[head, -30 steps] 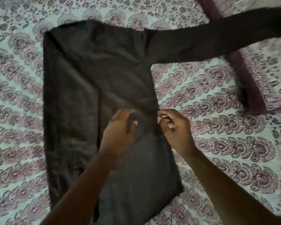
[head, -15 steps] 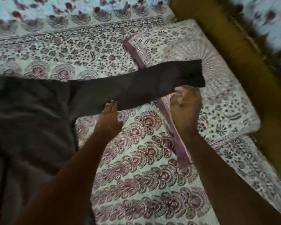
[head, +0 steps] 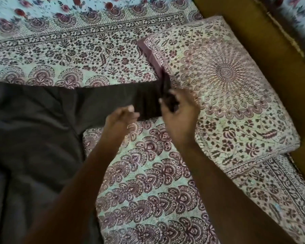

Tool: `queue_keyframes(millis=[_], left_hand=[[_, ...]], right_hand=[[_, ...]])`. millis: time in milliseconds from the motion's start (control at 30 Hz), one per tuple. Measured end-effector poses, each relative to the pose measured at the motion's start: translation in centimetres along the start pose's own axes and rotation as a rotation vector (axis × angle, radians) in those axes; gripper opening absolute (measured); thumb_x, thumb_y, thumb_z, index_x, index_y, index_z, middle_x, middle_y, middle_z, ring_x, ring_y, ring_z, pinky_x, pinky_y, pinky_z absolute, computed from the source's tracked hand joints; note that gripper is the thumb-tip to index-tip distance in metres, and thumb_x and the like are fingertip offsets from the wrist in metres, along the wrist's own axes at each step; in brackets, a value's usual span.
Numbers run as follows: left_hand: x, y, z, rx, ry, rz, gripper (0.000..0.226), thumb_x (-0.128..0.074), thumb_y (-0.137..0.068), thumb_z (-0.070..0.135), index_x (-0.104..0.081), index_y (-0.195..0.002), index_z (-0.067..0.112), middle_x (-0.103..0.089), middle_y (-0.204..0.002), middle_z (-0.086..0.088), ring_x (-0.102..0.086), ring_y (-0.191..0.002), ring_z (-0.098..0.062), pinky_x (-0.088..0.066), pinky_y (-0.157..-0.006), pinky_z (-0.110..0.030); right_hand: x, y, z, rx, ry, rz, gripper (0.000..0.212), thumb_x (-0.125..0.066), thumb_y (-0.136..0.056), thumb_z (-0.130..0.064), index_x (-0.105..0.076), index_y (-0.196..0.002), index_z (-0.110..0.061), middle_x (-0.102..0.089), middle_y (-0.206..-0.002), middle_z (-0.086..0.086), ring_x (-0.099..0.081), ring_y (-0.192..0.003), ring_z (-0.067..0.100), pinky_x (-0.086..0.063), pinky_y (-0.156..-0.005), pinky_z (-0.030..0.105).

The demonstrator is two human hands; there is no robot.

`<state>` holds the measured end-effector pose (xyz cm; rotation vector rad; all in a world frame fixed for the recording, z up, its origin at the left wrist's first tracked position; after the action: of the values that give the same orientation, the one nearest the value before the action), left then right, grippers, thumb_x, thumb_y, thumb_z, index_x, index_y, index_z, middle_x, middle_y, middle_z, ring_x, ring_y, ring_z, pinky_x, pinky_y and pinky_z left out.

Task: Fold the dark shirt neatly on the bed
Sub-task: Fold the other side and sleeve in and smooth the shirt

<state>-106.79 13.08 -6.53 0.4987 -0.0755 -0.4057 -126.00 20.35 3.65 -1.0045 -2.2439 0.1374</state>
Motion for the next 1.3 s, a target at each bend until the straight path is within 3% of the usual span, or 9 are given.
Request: queue_keyframes(millis=[100, 200, 300, 400, 500, 633, 833, 1033, 1300], left_hand=[[0.8, 2.3, 0.5, 0.154, 0.419, -0.118, 0.076, -0.059, -0.088, 0.062, -0.063, -0.136, 0.004, -0.073, -0.121, -0.012, -0.069, -0.108, -0.027, -0.056, -0.088, -0.042], [6.1, 3.8, 0.9, 0.091, 0.471, 0.067, 0.044, -0.074, -0.093, 0.02, -0.066, -0.126, -0.007, -0.073, -0.121, -0.022, -0.07, -0.103, -0.033, -0.059, -0.091, -0.05], [12.8, 5.8, -0.1, 0.154, 0.462, 0.151, 0.026, -0.066, -0.089, -0.005, -0.073, -0.115, -0.003, -0.079, -0.105, -0.015, -0.077, -0.093, -0.027, -0.063, -0.079, -0.037], [19.3, 8.4, 0.0, 0.178, 0.492, 0.044, 0.02, -0.062, -0.086, 0.001, -0.081, -0.091, 0.005, -0.081, -0.093, -0.006, -0.078, -0.083, -0.015, -0.062, -0.073, -0.026], [29.0, 10.4, 0.0, 0.141, 0.383, 0.1, 0.028, -0.061, -0.09, 0.008, -0.083, -0.074, 0.014, -0.08, -0.081, 0.002, -0.077, -0.076, -0.01, -0.061, -0.066, -0.022], [42.3, 12.3, -1.7, 0.215, 0.293, 0.242, 0.018, -0.056, -0.102, 0.01, -0.069, -0.09, 0.011, -0.073, -0.078, -0.006, -0.072, -0.07, -0.016, -0.06, -0.064, -0.025], [57.4, 12.5, -1.1, 0.125, 0.065, 0.354, 0.04, -0.067, -0.091, -0.004, -0.067, -0.131, 0.0, -0.074, -0.12, -0.021, -0.077, -0.096, -0.026, -0.063, -0.09, -0.042], [68.1, 12.6, 0.5, 0.09, -0.581, 0.769, 0.041, -0.084, -0.087, 0.019, -0.073, -0.122, 0.002, -0.073, -0.114, -0.022, -0.07, -0.109, -0.037, -0.052, -0.086, -0.039], [75.1, 10.7, -3.2, 0.132, -0.706, 0.851, 0.037, -0.076, -0.09, 0.012, -0.068, -0.124, 0.0, -0.067, -0.123, -0.029, -0.064, -0.117, -0.044, -0.053, -0.096, -0.044]], right_hand=[[-5.6, 6.2, -5.0, 0.29, 0.02, -0.266, 0.033, -0.074, -0.076, 0.007, -0.073, -0.108, -0.001, -0.066, -0.103, 0.014, -0.067, -0.09, 0.029, -0.057, -0.074, 0.04], [-8.5, 10.5, -8.0, 0.376, 0.081, -0.329, 0.043, -0.071, -0.079, -0.011, -0.068, -0.121, -0.003, -0.061, -0.111, 0.014, -0.063, -0.096, 0.034, -0.052, -0.075, 0.046], [-9.5, 11.7, -9.2, 0.21, 0.231, -0.214, 0.066, -0.065, -0.08, -0.039, -0.055, -0.143, -0.019, -0.053, -0.128, 0.009, -0.055, -0.116, 0.031, -0.042, -0.091, 0.047], [-12.3, 11.2, -9.0, 0.011, 0.39, -0.218, 0.089, -0.076, -0.063, -0.021, -0.049, -0.147, -0.028, -0.051, -0.133, 0.011, -0.049, -0.123, 0.034, -0.038, -0.097, 0.055], [-16.7, 10.6, -9.0, -0.108, 0.602, -0.341, 0.071, -0.073, -0.071, -0.016, -0.056, -0.139, -0.024, -0.049, -0.143, 0.015, -0.047, -0.132, 0.04, -0.028, -0.109, 0.059], [-22.5, 11.2, -10.4, -0.174, 0.721, -0.493, 0.037, -0.06, -0.076, -0.026, -0.07, -0.112, -0.022, -0.061, -0.12, 0.013, -0.056, -0.118, 0.039, -0.038, -0.107, 0.062], [-27.1, 13.0, -16.0, -0.262, 0.641, -0.403, 0.03, -0.062, -0.08, -0.012, -0.077, -0.107, -0.016, -0.059, -0.113, 0.016, -0.058, -0.11, 0.043, -0.042, -0.103, 0.057], [-32.2, 15.4, -21.9, -0.129, 0.503, -0.39, 0.026, -0.07, -0.083, -0.013, -0.073, -0.107, -0.004, -0.061, -0.118, 0.024, -0.061, -0.108, 0.044, -0.049, -0.093, 0.046], [-38.7, 19.0, -23.9, -0.034, 0.486, -0.498, 0.028, -0.066, -0.086, -0.029, -0.075, -0.098, -0.005, -0.067, -0.104, 0.024, -0.064, -0.099, 0.044, -0.054, -0.083, 0.045]])
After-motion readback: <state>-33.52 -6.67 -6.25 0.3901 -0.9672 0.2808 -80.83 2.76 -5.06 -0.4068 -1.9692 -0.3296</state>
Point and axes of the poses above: each hand's wrist, its own y-axis away from the middle knuckle, its own x-axis out of the back of the hand, z = x × y, the point moved 10 cm from there along -y, towards the middle knuckle
